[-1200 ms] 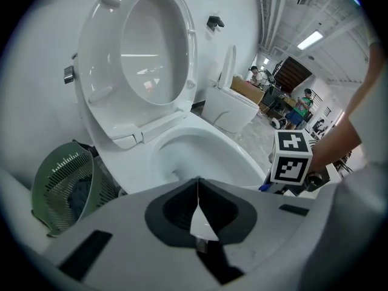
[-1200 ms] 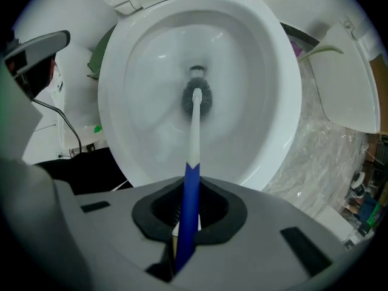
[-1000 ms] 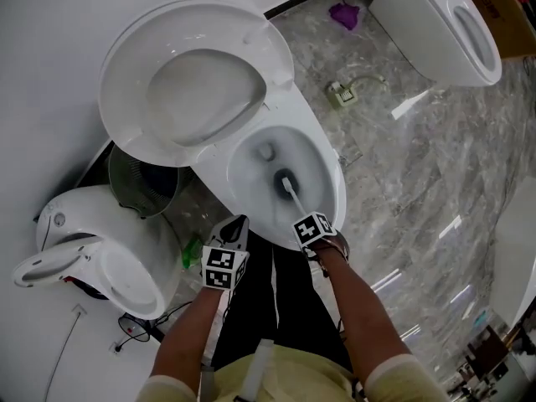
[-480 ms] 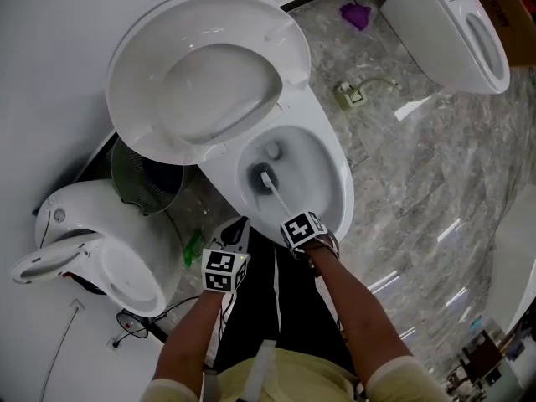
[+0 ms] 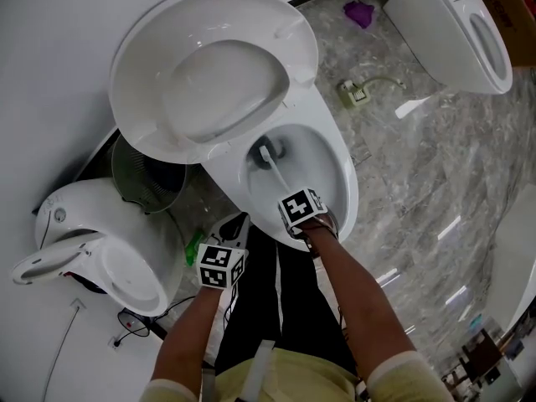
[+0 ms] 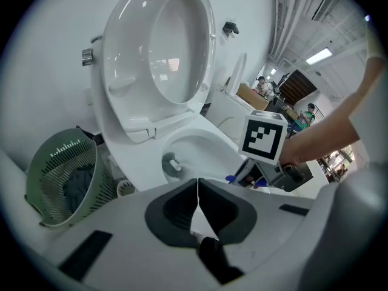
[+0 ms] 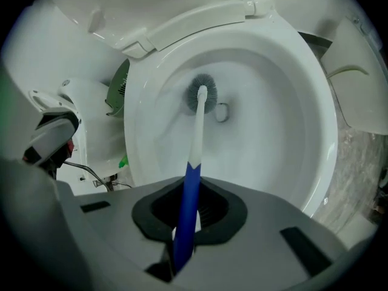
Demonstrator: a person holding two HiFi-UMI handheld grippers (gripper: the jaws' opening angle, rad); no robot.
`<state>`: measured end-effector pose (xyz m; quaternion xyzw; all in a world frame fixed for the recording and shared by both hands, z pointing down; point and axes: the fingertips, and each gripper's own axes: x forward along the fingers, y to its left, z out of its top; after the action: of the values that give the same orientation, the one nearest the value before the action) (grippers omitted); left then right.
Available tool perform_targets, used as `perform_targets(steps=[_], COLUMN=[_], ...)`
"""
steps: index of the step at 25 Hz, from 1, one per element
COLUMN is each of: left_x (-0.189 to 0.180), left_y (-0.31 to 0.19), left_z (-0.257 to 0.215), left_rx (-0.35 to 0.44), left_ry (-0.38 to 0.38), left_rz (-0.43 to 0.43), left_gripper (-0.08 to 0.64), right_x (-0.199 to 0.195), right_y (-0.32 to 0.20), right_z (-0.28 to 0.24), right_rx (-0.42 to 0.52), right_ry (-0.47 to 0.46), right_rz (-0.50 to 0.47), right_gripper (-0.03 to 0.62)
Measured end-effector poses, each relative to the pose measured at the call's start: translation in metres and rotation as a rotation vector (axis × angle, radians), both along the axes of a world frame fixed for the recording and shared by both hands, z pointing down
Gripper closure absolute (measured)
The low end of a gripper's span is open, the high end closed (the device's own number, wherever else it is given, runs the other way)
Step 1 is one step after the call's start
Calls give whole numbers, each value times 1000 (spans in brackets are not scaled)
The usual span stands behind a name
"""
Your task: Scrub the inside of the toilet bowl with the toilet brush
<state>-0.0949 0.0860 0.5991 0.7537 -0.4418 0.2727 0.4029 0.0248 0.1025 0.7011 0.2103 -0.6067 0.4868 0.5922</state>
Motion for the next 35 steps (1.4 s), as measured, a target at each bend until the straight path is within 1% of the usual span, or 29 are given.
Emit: perform_targets(steps=[4,7,12,16,21,27,35], left_x=[4,7,14,20,27,30,33], left_y=[-10,-17,-18,-14,-10,-2,14], left_z=[-4,-6,-6,-6,-6,-6,-7], left_rx=[27,51,45,39,35,32,27], left_ry=[2,-4,21,20,22,15,6], left_rz=[4,22,47,86,112,128,137], left_gripper=[545,545,545,545,545,545,545], right_x=[11,20,44,65,84,101,117], right_y=[-11,-18,-23,-20,-9,16,49], right_z=[6,8,9,7,4,1,-4], right_rx=[22,41,63,82,88,67,36], right_ry=[31,42,83,119,136,153,178], right_rz=[7,30,82,83,119,171,175], right_gripper=[558,558,558,558,558,558,558])
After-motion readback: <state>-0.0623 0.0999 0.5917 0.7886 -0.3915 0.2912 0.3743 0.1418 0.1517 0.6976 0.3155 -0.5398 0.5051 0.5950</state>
